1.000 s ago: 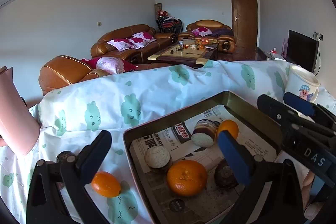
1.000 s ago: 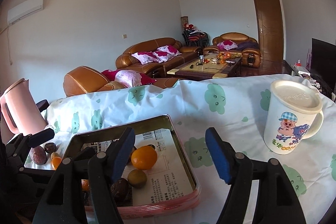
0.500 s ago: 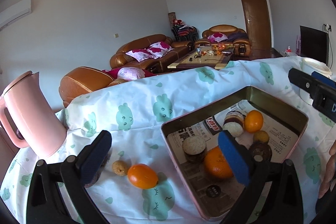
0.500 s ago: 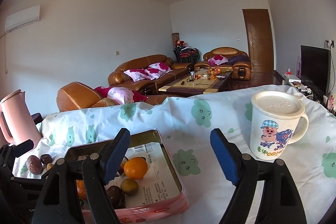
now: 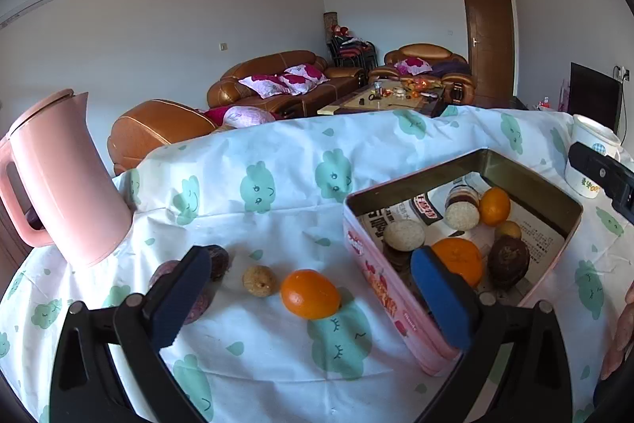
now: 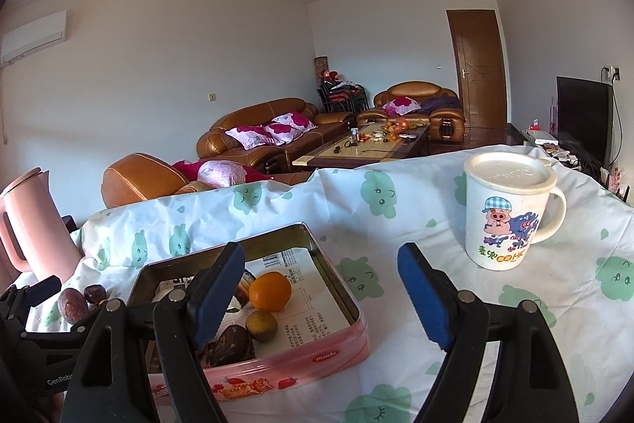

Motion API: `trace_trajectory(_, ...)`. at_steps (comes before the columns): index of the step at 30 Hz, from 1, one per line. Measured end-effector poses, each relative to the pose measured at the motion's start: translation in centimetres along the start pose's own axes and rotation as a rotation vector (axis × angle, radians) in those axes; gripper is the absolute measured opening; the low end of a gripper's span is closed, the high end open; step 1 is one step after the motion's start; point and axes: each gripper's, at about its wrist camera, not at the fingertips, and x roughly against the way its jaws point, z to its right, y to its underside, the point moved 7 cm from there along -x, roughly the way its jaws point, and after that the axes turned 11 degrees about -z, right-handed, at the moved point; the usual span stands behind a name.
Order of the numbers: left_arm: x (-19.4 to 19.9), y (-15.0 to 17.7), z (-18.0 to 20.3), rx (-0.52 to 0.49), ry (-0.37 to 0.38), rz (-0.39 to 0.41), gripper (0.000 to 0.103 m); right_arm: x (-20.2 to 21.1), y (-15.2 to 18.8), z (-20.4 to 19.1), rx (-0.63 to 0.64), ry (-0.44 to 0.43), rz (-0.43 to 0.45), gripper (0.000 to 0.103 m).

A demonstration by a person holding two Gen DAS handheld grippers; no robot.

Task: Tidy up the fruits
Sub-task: 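Grasp an orange on the cloth with the right tool while the left tool grasps the large purple fruit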

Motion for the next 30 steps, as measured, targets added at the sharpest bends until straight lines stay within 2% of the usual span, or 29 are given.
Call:
trace_trajectory(9,-0.4,0.9,-3.8,0.034,-0.022,-0.031,0.103,0.8,1.6,-3.1,0.042,-0.026,-0.031,0.081)
trace_trajectory(20,-2.0,2.5,-11.3,0.150,-0.054,-0.114,0.103,0.8,4.0,-10.7,0.168,-0.111,-0.100,0.081)
trace_trajectory(24,-3.6,2.5,-12.2,0.149,-0.043,-0.170,0.103,0.2,4.9,-13.3,0.189,-0.162,-0.150,0.081)
trace_trajectory(26,-5.0,2.5,-12.5,0.149,-0.044,-0.222,0.103,0.0,5.4,-14.7,0.212,-0.174,-0.168,0.081)
trace_trajectory(30,-7.0,2.9,-13.3,0.218,0.030,-0.304,0.095,-0.2,6.1,-16.7,0.277,-0.188,-0.187,0.081)
